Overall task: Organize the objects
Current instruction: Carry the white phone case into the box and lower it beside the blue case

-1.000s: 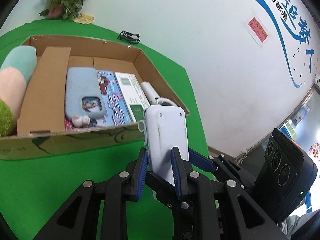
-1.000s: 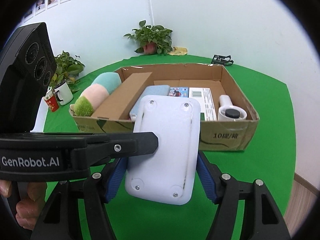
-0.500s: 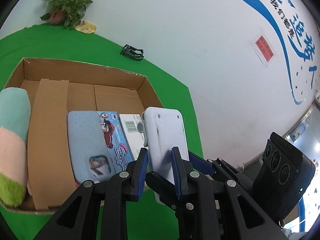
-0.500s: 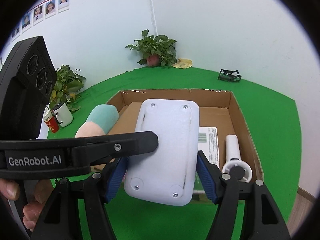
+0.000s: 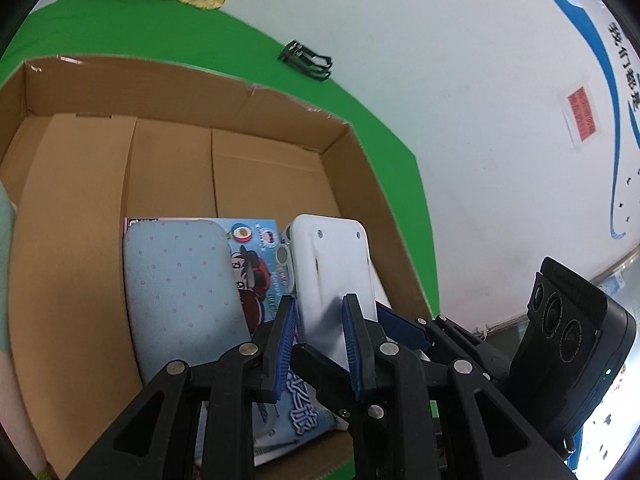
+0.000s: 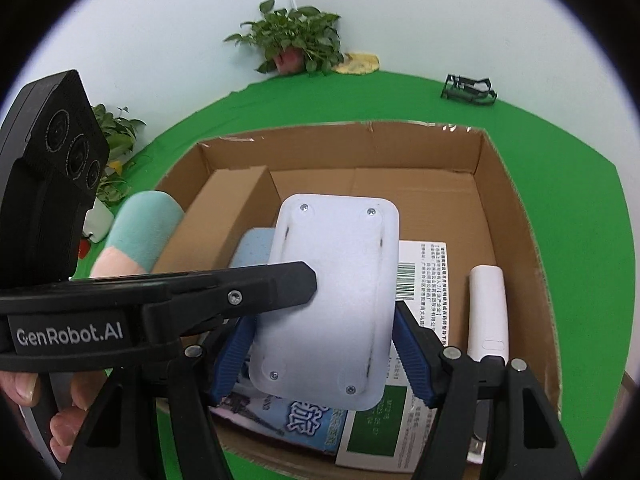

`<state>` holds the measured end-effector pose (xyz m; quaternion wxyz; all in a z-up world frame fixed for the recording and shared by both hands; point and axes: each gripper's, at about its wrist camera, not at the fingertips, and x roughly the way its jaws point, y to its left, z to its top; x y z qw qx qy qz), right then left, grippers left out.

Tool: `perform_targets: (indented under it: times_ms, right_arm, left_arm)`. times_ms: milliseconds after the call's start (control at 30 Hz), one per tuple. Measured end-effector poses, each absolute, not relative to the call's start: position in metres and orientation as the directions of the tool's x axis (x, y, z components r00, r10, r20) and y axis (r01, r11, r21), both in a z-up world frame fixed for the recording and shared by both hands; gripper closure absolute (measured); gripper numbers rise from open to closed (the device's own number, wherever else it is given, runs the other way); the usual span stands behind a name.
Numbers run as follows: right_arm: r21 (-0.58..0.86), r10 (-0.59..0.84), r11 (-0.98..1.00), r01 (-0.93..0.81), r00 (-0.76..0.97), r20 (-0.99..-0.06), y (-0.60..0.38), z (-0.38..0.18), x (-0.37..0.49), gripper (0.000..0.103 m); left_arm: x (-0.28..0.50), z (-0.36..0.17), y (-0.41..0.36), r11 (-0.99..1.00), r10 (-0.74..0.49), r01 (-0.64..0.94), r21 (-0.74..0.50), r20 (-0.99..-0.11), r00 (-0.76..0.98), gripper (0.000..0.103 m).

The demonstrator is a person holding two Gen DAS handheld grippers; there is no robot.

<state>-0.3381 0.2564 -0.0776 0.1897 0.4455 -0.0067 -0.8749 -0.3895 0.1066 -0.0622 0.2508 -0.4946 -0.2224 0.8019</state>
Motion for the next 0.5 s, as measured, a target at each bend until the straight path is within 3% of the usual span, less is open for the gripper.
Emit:
perform_targets:
  times_ms: [400,467,500]
  right_arm:
    - [0.178,-0.304,-0.940,0.292,-0.477,-0.825,0.254,-0.104,-0.350,0.038]
    - [0.197,-0.319,-0.938,0.286,-0.486,-0.814,0.257,-0.103,-0.348,0.038]
    - [0.191,-0.317,-0.939,0.286,-0.502,-0.805,0.258,-0.101,-0.344,0.037]
  left_arm:
    - [-0.403,-0.098,0.106,-0.785,0.609,-0.113,-0.609,-0.724,-0.325,0.076]
    - [-0.400,-0.094,0.104,-0.803,0.584,-0.124,-0.582,-0.730,-0.354,0.071]
    - [-0.398,-0.089,0.102,-0.822,0.557,-0.130,-0.554,-0.738,-0.381,0.060]
